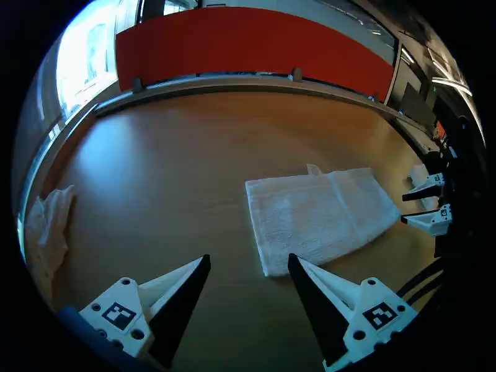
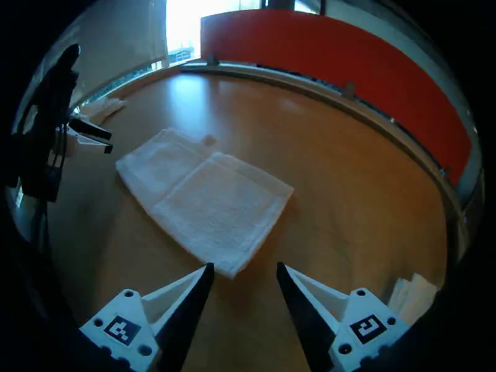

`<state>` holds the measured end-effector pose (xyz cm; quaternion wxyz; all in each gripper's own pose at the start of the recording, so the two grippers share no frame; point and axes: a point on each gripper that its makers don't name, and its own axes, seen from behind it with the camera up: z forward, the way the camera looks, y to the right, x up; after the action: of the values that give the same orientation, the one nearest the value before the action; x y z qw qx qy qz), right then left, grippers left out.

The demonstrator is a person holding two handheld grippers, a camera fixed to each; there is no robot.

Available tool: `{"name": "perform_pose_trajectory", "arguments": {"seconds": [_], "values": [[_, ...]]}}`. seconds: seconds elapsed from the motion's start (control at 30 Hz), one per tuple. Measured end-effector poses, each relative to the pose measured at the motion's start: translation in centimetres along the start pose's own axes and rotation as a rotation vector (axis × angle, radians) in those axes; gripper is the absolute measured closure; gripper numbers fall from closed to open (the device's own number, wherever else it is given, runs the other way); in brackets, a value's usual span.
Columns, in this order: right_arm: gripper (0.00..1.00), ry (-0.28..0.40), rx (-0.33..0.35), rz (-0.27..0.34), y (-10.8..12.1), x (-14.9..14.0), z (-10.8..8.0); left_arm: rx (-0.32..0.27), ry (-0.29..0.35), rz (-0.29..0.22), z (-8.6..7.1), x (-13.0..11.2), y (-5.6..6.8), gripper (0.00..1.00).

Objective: Fold towel

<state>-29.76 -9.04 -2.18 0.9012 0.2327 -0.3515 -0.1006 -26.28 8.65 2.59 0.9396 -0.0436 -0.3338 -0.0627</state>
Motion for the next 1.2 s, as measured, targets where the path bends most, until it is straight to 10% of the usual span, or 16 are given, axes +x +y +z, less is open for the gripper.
{"name": "perform_pose_trajectory", "arguments": {"seconds": [0.23, 0.9, 1.2], "values": [[0.29, -0.027, 0.054, -0.077, 0.2, -0.4, -0.1, 0.023, -0.006, -0.023, -1.5, -1.5, -0.6, 0.07], [0.91, -0.059, 0.110, -0.148, 0.2, -0.5, 0.2, 0.044, -0.009, -0.052, -3.6, -3.0, -1.4, 0.07], [0.96, -0.033, 0.105, -0.162, 0.2, 1.0, -0.2, 0.048, -0.010, -0.051, -4.1, -3.2, -1.5, 0.07]]}}
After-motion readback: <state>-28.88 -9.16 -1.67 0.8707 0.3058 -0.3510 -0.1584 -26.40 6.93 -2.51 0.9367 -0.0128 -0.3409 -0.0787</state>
